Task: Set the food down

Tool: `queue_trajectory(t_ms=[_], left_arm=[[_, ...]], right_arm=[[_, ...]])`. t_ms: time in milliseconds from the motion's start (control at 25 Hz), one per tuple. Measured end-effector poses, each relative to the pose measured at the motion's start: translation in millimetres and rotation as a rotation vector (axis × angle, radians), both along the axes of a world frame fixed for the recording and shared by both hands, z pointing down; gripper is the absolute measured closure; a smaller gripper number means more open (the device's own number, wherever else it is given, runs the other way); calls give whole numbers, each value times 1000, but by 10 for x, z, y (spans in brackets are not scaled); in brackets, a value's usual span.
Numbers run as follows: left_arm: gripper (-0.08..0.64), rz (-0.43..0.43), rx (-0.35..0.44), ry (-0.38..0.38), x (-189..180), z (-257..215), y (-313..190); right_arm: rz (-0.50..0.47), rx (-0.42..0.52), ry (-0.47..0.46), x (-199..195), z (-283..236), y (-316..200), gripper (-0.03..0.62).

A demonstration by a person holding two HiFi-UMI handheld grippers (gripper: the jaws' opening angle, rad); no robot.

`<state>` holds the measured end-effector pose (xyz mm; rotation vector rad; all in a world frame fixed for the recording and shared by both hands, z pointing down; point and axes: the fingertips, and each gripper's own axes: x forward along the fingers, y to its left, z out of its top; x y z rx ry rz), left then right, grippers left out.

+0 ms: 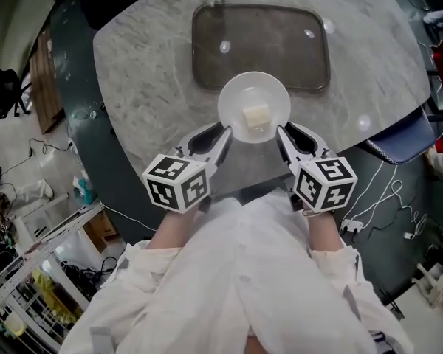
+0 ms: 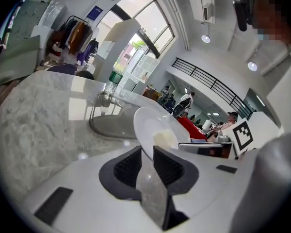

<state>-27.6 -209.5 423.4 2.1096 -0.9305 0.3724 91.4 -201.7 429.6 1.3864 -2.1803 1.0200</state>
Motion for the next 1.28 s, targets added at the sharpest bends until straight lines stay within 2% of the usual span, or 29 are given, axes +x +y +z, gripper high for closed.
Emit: queue_trajectory(t_ms=[440, 960, 1280], left_arm=[[477, -37, -8, -12, 135, -17, -622], [477, -54, -51, -11, 340, 236, -1303], [476, -3, -61, -31, 438, 363, -1596]], right_arm=[[-35, -15, -7, 138, -8, -673, 519], [-63, -62, -10, 344, 239, -1349, 518], [-62, -102, -20, 437, 394, -1576, 520]])
